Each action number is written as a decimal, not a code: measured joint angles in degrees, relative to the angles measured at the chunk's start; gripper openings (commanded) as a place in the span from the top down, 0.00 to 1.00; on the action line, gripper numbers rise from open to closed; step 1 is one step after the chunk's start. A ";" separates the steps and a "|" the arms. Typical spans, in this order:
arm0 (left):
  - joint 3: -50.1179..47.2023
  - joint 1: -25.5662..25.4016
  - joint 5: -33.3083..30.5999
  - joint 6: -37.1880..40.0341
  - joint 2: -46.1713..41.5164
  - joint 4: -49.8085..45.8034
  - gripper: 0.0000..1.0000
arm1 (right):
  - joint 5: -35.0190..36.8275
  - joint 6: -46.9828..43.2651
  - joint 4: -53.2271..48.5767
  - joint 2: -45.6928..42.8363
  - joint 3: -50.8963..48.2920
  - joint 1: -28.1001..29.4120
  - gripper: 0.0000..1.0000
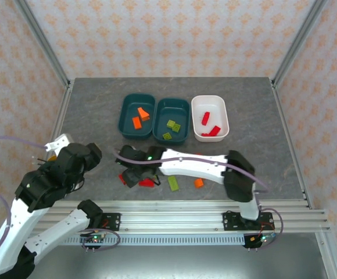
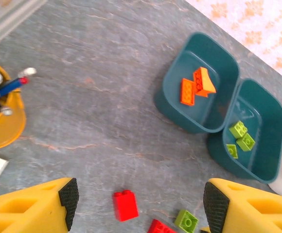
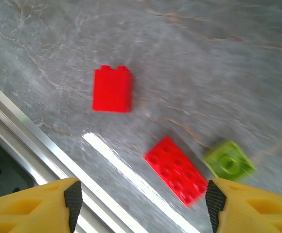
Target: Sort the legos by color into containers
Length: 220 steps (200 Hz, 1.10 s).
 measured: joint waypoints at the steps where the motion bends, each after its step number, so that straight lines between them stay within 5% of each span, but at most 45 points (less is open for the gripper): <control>1: 0.00 0.00 -0.11 -0.07 -0.09 -0.15 0.27 | -0.13 0.00 0.02 0.28 0.22 0.02 0.28; 56: 0.31 0.00 -2.93 -2.54 -4.07 -6.69 0.28 | -3.02 -0.17 -0.50 14.34 12.00 0.09 0.29; 94: 0.35 0.00 -2.95 -3.19 -4.57 -8.61 0.28 | -3.65 1.11 -1.95 19.96 17.44 0.09 0.42; 126: 0.37 0.00 -2.91 -3.37 -4.92 -9.14 0.27 | -3.54 1.70 -2.75 22.23 18.12 -0.02 0.63; 180: -2.84 0.00 3.98 -0.26 -4.74 -3.50 0.27 | -1.20 3.28 -2.91 21.05 17.86 -2.03 0.72; 220: -6.64 -0.37 15.87 4.20 4.00 8.35 0.27 | 1.60 4.44 -2.62 4.59 6.36 -10.91 0.72</control>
